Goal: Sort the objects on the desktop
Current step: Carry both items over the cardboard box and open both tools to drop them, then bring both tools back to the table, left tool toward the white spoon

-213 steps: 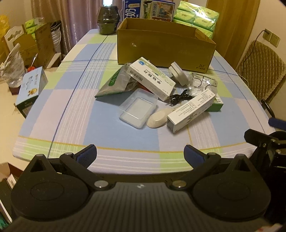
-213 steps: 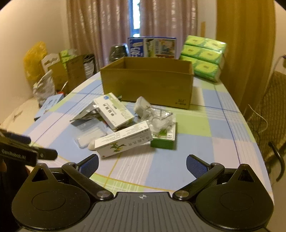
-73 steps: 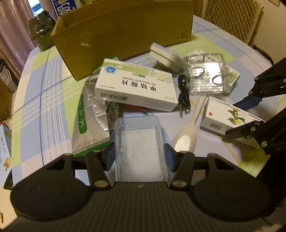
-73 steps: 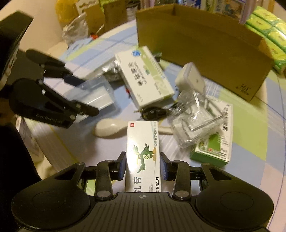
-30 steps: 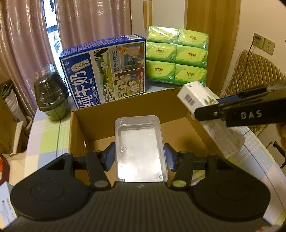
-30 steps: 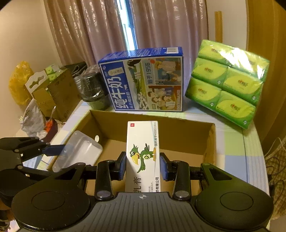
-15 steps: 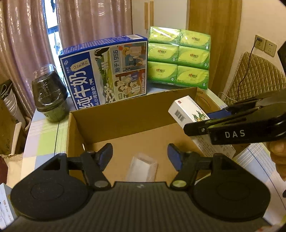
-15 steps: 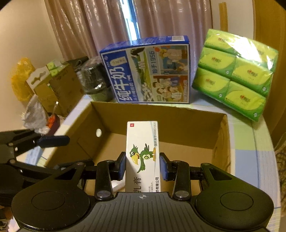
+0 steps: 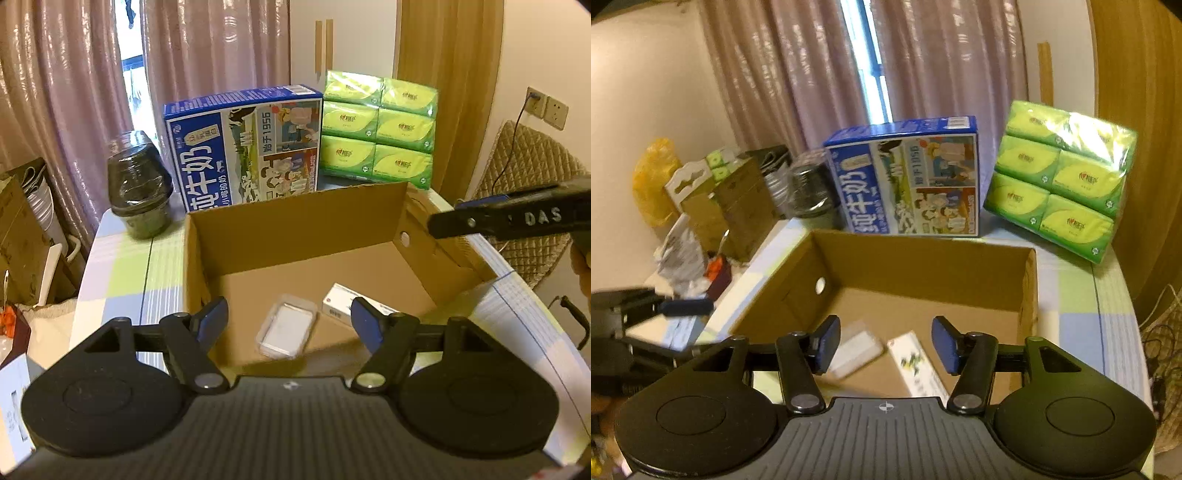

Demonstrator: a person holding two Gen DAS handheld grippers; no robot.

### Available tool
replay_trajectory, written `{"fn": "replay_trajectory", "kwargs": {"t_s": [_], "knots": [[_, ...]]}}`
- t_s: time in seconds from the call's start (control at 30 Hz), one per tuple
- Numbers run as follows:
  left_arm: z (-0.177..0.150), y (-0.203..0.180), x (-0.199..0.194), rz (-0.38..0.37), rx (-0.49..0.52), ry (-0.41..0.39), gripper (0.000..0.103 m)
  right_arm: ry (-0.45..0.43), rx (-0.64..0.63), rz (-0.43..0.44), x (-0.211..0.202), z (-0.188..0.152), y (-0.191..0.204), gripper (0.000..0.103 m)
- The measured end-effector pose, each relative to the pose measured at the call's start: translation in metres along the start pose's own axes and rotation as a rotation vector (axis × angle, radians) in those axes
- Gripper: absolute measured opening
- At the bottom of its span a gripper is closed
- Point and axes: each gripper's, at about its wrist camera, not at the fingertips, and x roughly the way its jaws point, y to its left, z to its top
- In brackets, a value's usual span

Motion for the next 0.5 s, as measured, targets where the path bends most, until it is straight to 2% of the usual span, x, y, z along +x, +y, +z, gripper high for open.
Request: {"fn": "replay_trajectory", "kwargs": {"t_s": [0.3,0.5], "knots": [[-0.04,-0.01,-0.068,0.022,0.025,-0.01,0.075,0.027,-0.109,0.012,-0.067,-0.056,0.024,0.067],[-0.079,-0.023,-0.1,0.015,0.069,0.011,0.079,0.084,-0.249,0.032,-0.096,-0.107,0.036,0.074]]}}
